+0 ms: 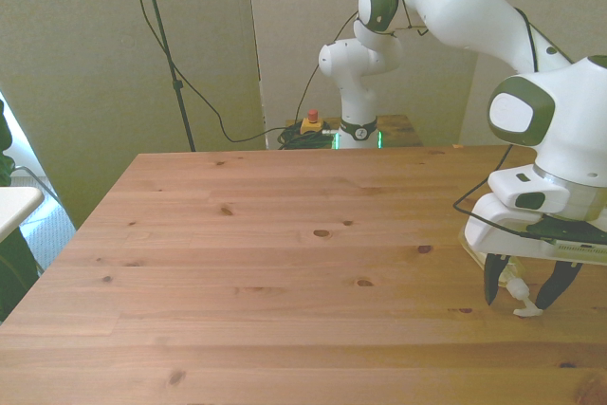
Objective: Stand the sanitizer
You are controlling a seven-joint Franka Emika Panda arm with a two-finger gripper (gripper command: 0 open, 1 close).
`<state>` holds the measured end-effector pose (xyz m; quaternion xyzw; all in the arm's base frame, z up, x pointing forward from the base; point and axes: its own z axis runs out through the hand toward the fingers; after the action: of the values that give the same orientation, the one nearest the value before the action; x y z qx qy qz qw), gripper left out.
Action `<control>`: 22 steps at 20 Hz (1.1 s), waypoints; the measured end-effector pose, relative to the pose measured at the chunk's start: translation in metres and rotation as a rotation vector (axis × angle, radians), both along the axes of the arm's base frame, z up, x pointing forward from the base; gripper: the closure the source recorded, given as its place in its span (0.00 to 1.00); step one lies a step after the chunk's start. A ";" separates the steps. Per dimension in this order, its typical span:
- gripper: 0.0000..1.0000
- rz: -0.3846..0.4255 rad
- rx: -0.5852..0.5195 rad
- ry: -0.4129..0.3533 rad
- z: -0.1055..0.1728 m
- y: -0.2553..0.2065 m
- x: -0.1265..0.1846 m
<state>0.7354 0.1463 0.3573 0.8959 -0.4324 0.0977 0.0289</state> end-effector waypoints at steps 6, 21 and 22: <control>1.00 -0.033 0.023 0.017 0.000 -0.008 -0.004; 1.00 -0.141 0.056 0.020 0.008 -0.073 0.000; 1.00 -0.148 0.054 0.003 0.013 -0.077 0.001</control>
<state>0.7362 0.0691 0.3701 0.8621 -0.4998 0.0824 0.0122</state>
